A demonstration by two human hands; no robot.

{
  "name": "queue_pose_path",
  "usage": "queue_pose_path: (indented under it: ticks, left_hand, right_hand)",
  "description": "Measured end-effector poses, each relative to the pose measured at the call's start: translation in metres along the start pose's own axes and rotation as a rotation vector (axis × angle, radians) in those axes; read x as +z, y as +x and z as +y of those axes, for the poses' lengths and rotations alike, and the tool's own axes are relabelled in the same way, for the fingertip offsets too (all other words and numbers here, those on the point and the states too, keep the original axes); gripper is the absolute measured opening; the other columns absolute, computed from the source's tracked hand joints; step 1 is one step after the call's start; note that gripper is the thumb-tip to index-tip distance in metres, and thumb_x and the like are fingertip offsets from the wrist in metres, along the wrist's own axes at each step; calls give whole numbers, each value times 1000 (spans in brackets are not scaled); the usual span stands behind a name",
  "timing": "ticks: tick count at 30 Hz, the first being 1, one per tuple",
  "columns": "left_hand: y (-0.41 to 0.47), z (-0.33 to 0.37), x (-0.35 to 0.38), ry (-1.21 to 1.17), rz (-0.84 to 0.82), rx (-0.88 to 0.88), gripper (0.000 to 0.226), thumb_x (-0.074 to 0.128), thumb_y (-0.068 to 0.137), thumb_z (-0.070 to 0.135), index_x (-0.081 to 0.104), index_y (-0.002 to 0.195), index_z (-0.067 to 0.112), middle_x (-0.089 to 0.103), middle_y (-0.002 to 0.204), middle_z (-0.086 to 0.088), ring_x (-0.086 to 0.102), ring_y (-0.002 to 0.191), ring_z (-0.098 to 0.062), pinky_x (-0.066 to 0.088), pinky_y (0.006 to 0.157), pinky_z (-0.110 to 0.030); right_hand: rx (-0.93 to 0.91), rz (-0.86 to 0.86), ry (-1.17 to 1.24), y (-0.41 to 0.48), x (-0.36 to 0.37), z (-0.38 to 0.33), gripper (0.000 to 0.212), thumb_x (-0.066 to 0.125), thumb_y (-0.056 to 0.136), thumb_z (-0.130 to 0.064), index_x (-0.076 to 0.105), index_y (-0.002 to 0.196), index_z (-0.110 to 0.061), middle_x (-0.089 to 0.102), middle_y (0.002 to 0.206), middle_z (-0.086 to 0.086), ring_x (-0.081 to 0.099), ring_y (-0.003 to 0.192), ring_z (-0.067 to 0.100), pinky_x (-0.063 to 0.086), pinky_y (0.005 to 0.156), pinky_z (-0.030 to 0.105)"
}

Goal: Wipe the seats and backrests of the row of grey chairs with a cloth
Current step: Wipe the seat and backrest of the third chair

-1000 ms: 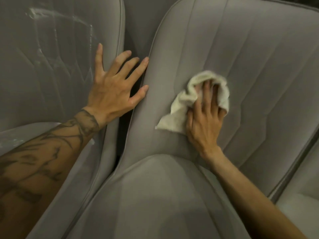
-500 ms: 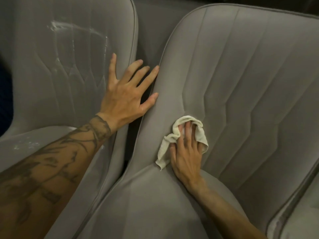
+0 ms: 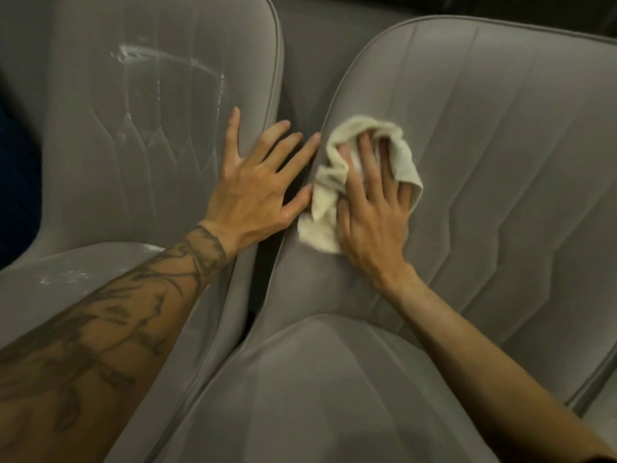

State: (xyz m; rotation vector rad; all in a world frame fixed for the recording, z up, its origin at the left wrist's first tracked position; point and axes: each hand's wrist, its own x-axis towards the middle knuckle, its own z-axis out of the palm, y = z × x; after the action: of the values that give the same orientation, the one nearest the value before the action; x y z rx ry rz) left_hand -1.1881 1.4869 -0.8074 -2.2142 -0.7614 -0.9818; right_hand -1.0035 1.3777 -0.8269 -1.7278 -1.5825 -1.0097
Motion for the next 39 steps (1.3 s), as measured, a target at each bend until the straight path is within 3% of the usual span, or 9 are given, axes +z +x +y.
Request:
queue_pose_path:
  ticks: [5,9,16,19,22,24,28,31,39]
  left_hand:
    - [0,0,1,-4,16,-8,65,34,109,56,37,164,22,58,150,-5,44,150,-26,11,122,-76]
    - [-2,2,2,-3,20,-3,65,34,109,56,35,164,22,57,150,-5,43,151,-26,10,123,-76]
    - [-1,1,2,-21,6,-17,65,33,109,57,37,163,22,58,150,-5,43,150,-25,12,122,-76]
    - [0,-1,3,-14,1,-17,65,32,109,57,37,163,22,58,150,-5,43,150,-25,11,123,-76]
    - [-1,0,3,-7,-3,-17,65,32,109,57,37,164,23,58,149,-5,43,150,-25,11,122,-76]
    - [-1,0,2,-7,-9,-18,65,31,109,57,36,164,22,58,149,-5,43,150,-25,12,122,-77]
    - [0,-2,2,-11,-26,-17,65,30,109,57,36,164,22,57,150,-5,42,151,-25,11,122,-76]
    - [-1,-3,3,-14,-36,-19,65,30,109,57,36,164,22,57,150,-6,42,151,-26,11,123,-76]
    - [2,-6,-14,-32,-218,-1,67,25,110,58,27,167,23,49,158,-3,31,157,-25,4,124,-74]
  right_hand:
    - [-17,128,-80,43,-7,38,63,45,103,-25,25,163,-19,24,170,9,7,161,22,12,125,38]
    - [99,218,-77,48,3,27,67,46,98,-26,25,161,-22,25,170,10,15,160,27,18,123,46]
    - [-134,-79,-69,-57,0,30,60,41,104,-30,27,161,-20,28,168,11,1,159,18,34,114,49]
    - [25,70,-93,0,-8,50,64,43,102,-29,23,163,-20,14,172,7,-3,161,16,22,117,44]
    - [194,171,-81,19,2,33,61,41,105,-34,22,162,-23,21,171,9,14,160,27,20,120,47]
    - [193,133,-13,-12,17,10,61,39,106,-34,20,163,-23,22,170,12,12,160,29,19,120,48]
    - [69,-153,156,-114,35,-32,70,36,105,-34,0,165,-29,1,173,5,-5,161,23,29,114,54]
    - [0,-220,164,-130,37,-28,72,38,104,-34,-2,164,-34,2,173,4,1,162,24,35,113,55]
    - [339,-171,553,-106,23,-77,62,36,106,-18,15,165,-20,6,174,9,0,162,25,11,130,44]
